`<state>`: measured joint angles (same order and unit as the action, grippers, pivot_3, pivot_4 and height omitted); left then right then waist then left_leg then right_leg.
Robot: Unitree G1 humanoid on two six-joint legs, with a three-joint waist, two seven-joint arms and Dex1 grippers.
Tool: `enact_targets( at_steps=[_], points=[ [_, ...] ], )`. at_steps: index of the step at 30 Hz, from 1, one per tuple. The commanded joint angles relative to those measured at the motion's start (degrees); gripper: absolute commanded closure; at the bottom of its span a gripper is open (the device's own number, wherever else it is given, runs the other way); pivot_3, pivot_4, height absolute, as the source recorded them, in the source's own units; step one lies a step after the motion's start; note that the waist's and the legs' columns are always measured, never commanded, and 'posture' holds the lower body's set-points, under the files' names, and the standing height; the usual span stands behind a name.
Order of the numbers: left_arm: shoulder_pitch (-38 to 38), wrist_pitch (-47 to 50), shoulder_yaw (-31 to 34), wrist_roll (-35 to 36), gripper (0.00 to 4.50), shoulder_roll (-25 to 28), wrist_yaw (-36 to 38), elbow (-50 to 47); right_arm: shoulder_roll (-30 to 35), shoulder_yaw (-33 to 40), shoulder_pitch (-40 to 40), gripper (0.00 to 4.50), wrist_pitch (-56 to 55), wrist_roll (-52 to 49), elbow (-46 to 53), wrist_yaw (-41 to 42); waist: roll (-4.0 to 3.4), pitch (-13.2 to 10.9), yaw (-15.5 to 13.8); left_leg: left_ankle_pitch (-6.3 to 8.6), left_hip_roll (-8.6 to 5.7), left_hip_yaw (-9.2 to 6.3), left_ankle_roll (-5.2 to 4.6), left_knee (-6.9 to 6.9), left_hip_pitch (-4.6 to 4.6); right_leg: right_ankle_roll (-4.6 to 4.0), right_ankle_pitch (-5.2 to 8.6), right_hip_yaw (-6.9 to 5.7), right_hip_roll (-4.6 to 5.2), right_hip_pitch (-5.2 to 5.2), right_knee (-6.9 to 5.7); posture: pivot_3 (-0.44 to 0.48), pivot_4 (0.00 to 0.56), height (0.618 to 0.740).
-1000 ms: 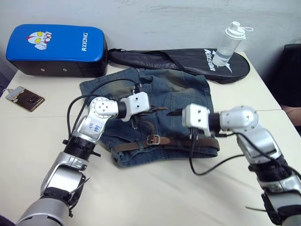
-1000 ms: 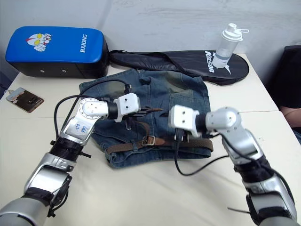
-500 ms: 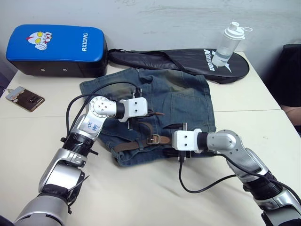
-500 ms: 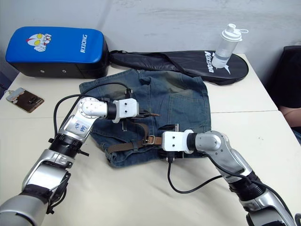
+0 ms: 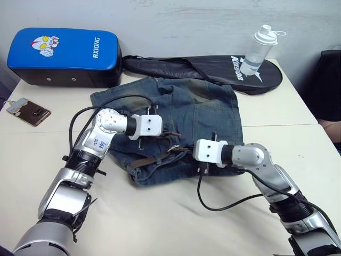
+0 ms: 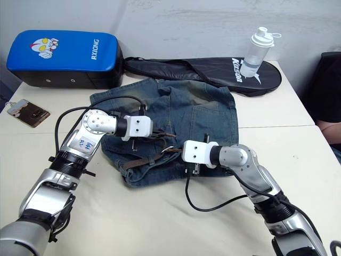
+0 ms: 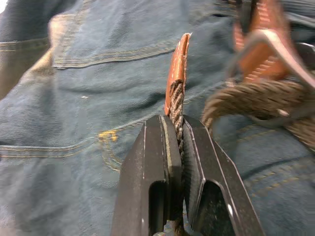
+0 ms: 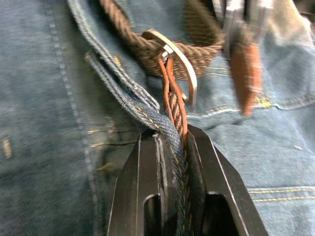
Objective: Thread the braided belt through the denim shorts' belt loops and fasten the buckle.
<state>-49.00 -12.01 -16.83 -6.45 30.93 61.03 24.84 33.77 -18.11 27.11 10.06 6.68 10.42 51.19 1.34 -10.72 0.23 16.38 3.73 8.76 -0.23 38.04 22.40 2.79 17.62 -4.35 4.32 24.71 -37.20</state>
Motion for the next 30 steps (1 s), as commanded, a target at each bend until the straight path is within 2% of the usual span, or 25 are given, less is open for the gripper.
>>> enact_targets(
  at_steps=[1,6,19,30],
  points=[
    [-0.15,-2.78,-0.11,0.16,4.50,1.65,2.12,-1.18,-0.26,3.28,2.50,4.49,-0.96,0.35,-0.21,-2.99,0.00,0.00,0.02,0.00,0.00,0.01,0.00,0.01,0.00,0.00,0.00,0.01,0.00,0.00,0.00,0.000,0.150,0.740],
    [2.15,-5.17,-0.69,0.05,4.50,3.84,4.74,-1.97,-0.41,3.40,3.33,4.49,-1.51,0.63,-0.27,-4.43,0.00,0.00,0.06,0.00,0.02,0.01,0.00,0.00,0.00,0.00,0.00,0.02,0.00,0.01,0.00,0.000,0.150,0.740],
    [-0.92,-2.83,1.00,0.87,4.50,-2.32,0.33,0.08,-0.67,1.28,1.34,4.49,-1.81,0.75,1.36,-3.22,0.00,0.00,-0.09,0.03,-0.01,0.01,-0.06,0.11,0.00,0.01,0.00,0.01,0.02,0.00,-0.12,0.000,0.150,0.740],
    [-1.25,-1.33,2.03,1.26,4.50,-1.41,-0.10,-0.06,0.19,1.70,1.01,4.49,1.22,2.50,-0.15,-3.64,0.00,0.00,-0.02,0.03,-0.02,0.01,-0.06,0.13,0.01,0.02,0.01,0.01,0.01,0.00,-0.14,0.000,0.150,0.740]
  ],
)
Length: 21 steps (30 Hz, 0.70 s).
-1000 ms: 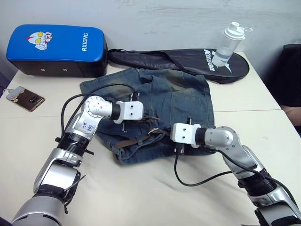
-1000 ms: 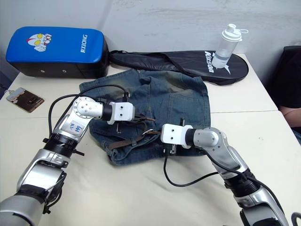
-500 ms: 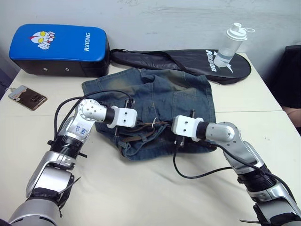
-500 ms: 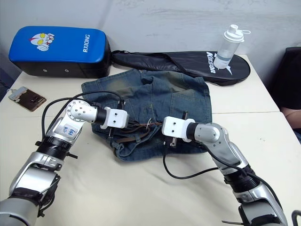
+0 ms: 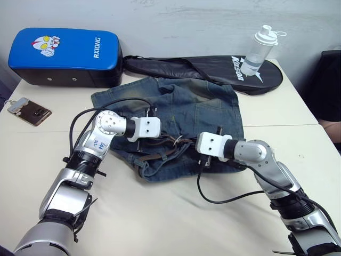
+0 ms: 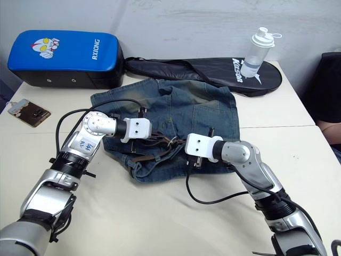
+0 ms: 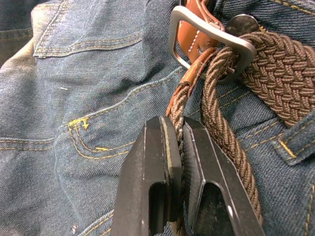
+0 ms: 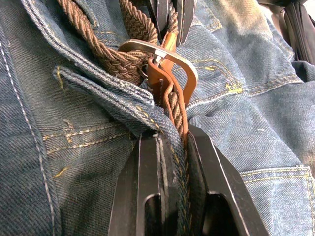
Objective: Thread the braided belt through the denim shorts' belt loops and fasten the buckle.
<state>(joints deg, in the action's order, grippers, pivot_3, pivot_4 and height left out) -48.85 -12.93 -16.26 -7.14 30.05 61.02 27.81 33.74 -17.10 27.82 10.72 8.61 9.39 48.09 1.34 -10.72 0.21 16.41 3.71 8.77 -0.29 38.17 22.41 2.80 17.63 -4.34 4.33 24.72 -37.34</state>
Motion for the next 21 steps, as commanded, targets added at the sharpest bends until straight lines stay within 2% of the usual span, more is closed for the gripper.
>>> enact_targets(
  at_steps=[1,10,21],
  points=[
    [-1.15,-0.13,1.52,2.06,4.50,-0.34,0.06,-3.52,0.20,0.78,0.39,4.49,1.06,0.65,0.65,-0.65,0.00,0.00,0.00,0.00,0.00,0.00,0.00,0.00,0.00,0.00,0.00,0.00,0.00,0.00,0.00,0.000,0.150,0.740],
    [-1.51,3.49,2.53,-0.76,4.50,2.53,-3.41,-4.51,0.07,0.74,0.48,4.49,4.26,1.14,-1.08,-0.98,0.00,0.00,0.01,0.00,-0.02,0.00,0.00,0.03,-0.01,0.00,0.00,0.03,0.02,-0.01,-0.05,0.000,0.150,0.740],
    [1.28,4.13,0.74,0.07,4.50,1.27,-2.40,-8.44,-1.15,0.41,1.83,4.49,3.54,0.18,1.11,-0.52,0.00,0.00,0.03,0.00,-0.01,0.01,0.01,0.03,-0.01,0.00,0.00,0.02,0.01,0.00,-0.07,0.000,0.150,0.740]
  ],
)
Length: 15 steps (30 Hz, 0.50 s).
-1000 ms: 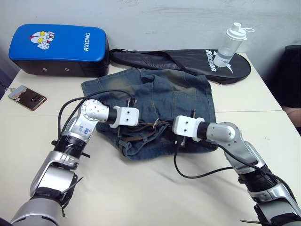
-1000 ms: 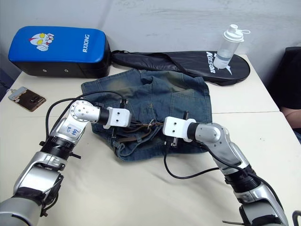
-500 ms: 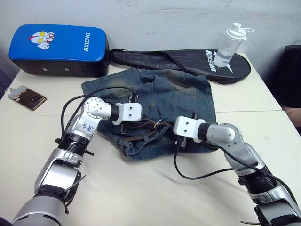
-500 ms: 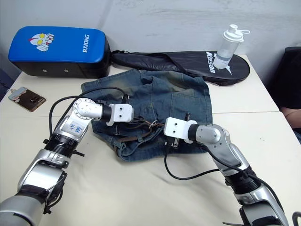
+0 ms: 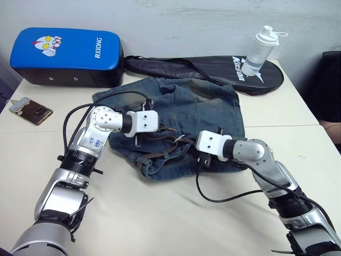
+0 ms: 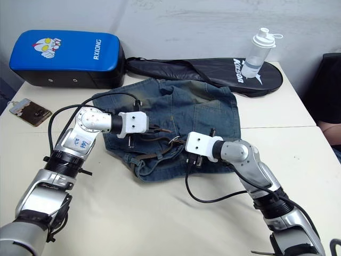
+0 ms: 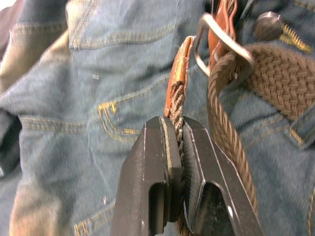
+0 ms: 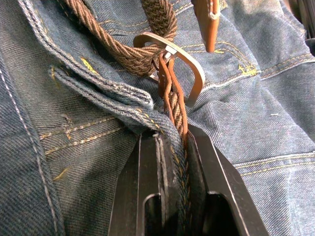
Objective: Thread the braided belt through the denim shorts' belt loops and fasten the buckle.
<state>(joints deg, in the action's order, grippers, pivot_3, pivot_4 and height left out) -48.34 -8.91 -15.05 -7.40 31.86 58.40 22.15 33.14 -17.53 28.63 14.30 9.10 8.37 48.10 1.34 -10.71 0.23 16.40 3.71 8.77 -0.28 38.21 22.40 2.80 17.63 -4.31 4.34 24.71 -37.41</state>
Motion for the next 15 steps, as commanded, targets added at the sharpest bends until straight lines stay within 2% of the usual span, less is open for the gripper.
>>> enact_targets(
  at_steps=[1,15],
  points=[
    [0.84,0.16,-0.58,0.31,4.50,-0.65,0.32,-2.83,-0.71,0.97,0.98,4.49,0.16,-0.41,2.51,-0.66,0.00,0.00,0.00,0.00,0.00,0.00,0.00,0.00,0.00,0.00,0.00,0.00,0.00,0.00,0.00,0.000,0.150,0.740],
    [-0.74,1.02,-0.23,-0.35,4.50,-1.10,-1.62,0.56,-1.48,2.49,1.11,4.49,1.49,-1.38,3.41,-1.64,0.00,0.00,0.05,0.00,0.01,0.01,0.00,0.00,0.00,0.00,0.00,0.01,-0.02,0.02,0.00,0.000,0.150,0.740]
  ],
)
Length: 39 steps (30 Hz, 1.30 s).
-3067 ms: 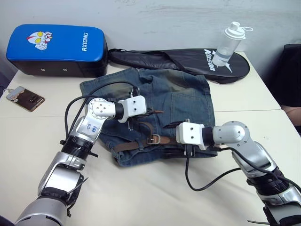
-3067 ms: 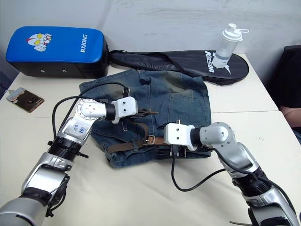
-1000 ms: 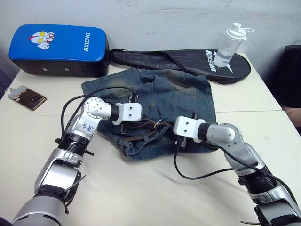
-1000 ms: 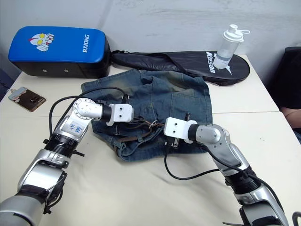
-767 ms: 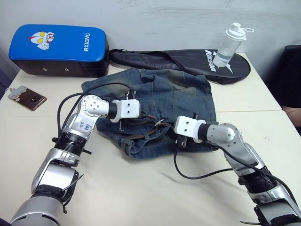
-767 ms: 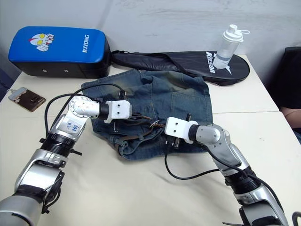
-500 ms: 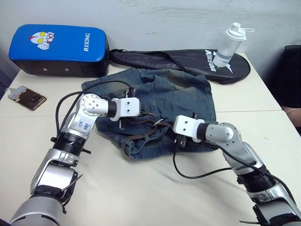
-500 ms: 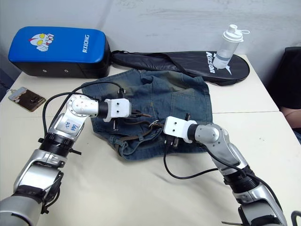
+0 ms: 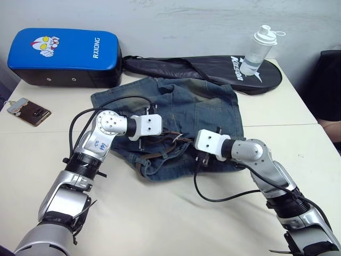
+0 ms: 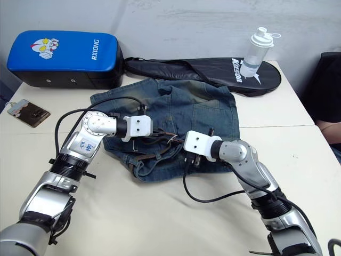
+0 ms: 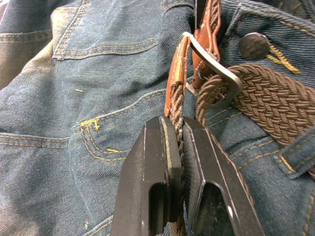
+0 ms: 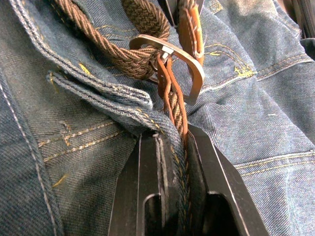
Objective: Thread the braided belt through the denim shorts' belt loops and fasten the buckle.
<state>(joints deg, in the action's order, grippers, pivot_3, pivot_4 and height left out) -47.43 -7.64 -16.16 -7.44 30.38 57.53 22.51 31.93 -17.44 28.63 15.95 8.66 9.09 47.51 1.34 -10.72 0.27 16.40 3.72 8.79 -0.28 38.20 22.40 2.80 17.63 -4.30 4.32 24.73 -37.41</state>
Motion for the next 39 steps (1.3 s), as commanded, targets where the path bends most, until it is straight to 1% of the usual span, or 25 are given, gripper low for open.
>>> enact_targets(
  at_steps=[1,6,19,23,26,28,30,31,33,35,37,38,39],
  points=[
    [-1.74,-0.41,0.95,-0.35,4.50,0.58,-0.80,0.57,-0.22,2.46,1.25,4.49,-0.23,-1.04,2.58,-1.09,0.00,0.00,-0.01,0.00,0.00,0.00,0.00,0.00,0.00,0.00,0.00,0.00,0.00,0.00,0.00,0.000,0.150,0.740],
    [-2.46,-1.12,1.13,-0.26,4.50,1.00,-0.66,2.02,-0.21,2.48,2.17,4.49,-0.88,-1.30,1.81,-1.20,0.00,0.00,-0.01,0.00,-0.01,0.00,0.00,0.00,0.00,0.00,0.00,-0.01,0.00,0.00,-0.01,0.000,0.150,0.740],
    [-3.51,-1.72,-0.02,0.01,4.50,-2.39,-0.45,2.64,-0.55,1.45,2.35,4.49,-1.38,-0.97,1.79,-1.71,0.00,0.00,-0.03,0.00,0.00,0.01,0.00,0.01,0.00,0.00,0.00,0.00,-0.01,0.01,-0.01,0.000,0.150,0.740],
    [-3.58,-0.57,0.14,0.10,4.50,-4.12,-1.58,2.81,-1.13,0.56,0.80,4.49,-0.62,-1.55,3.49,-1.19,0.00,0.00,-0.01,0.00,-0.01,0.01,0.00,0.01,0.00,0.00,0.00,0.00,-0.01,0.00,-0.01,0.000,0.150,0.740],
    [-2.98,2.06,-0.06,0.02,4.50,-7.02,-3.61,1.68,-1.85,0.49,-0.54,4.49,1.26,-2.01,4.39,-1.31,0.00,0.00,-0.07,0.00,0.00,0.01,0.00,0.01,0.00,0.00,0.00,0.00,-0.01,0.00,-0.01,0.000,0.150,0.740],
    [-2.28,4.11,-0.43,-0.01,4.50,-9.16,-4.75,0.49,-2.00,1.64,-1.43,4.49,3.96,-4.12,5.27,-0.31,0.00,0.00,-0.08,0.00,-0.02,0.01,0.00,0.02,0.00,0.00,0.00,0.00,-0.02,-0.01,-0.02,0.000,0.150,0.740],
    [-1.80,5.67,-0.53,-0.08,4.50,-10.49,-5.46,-0.36,-0.97,2.70,-2.11,3.46,6.67,-6.19,6.35,1.75,0.01,0.00,-0.09,0.00,-0.03,0.01,0.00,0.04,0.00,0.00,0.00,0.00,-0.02,-0.02,-0.02,0.000,0.150,0.740],
    [-1.74,6.08,-0.47,-0.10,4.50,-10.73,-5.62,-0.51,-0.46,3.14,-2.34,3.14,7.96,-7.09,6.80,2.73,0.01,0.00,-0.11,0.00,-0.03,0.01,0.00,0.04,0.00,0.00,0.00,0.00,-0.02,-0.02,-0.02,0.000,0.150,0.740],
    [-1.43,6.67,-0.40,-0.14,4.50,-10.88,-5.77,-1.11,0.75,4.78,-2.68,2.26,10.99,-9.02,7.40,4.25,0.01,0.00,-0.19,0.00,-0.03,0.00,-0.01,0.04,0.00,0.00,0.00,-0.01,-0.04,-0.02,-0.03,0.000,0.150,0.740],
    [-0.49,7.31,-0.37,0.07,4.50,-10.54,-5.34,-2.39,0.61,8.66,-1.77,1.28,15.72,-13.18,7.76,4.73,0.01,0.00,-0.16,0.00,-0.03,-0.01,-0.01,0.05,0.00,0.00,0.00,0.00,-0.08,-0.02,-0.03,0.000,0.150,0.740],
    [0.58,7.45,-0.33,0.07,4.50,-9.53,-4.73,-3.30,2.48,12.41,-0.18,0.68,19.19,-17.80,7.68,7.42,0.01,0.00,-0.16,0.00,-0.03,-0.01,-0.01,0.05,0.00,0.00,0.00,0.00,-0.08,-0.02,-0.03,0.000,0.150,0.740],
    [0.87,7.46,-0.29,0.05,4.50,-9.15,-4.55,-3.49,3.42,13.72,0.49,0.13,20.18,-19.36,7.47,8.59,0.01,0.00,-0.16,0.00,-0.02,-0.02,-0.01,0.05,0.00,0.00,0.00,0.00,-0.07,-0.02,-0.03,0.000,0.150,0.740],
    [1.03,7.44,-0.22,0.02,4.50,-8.82,-4.41,-3.53,4.35,15.02,1.60,0.05,21.54,-21.25,7.27,10.12,0.01,0.00,-0.17,0.01,-0.02,-0.02,-0.01,0.04,0.00,0.00,0.00,0.01,-0.06,-0.02,-0.03,0.000,0.150,0.740]
  ],
)
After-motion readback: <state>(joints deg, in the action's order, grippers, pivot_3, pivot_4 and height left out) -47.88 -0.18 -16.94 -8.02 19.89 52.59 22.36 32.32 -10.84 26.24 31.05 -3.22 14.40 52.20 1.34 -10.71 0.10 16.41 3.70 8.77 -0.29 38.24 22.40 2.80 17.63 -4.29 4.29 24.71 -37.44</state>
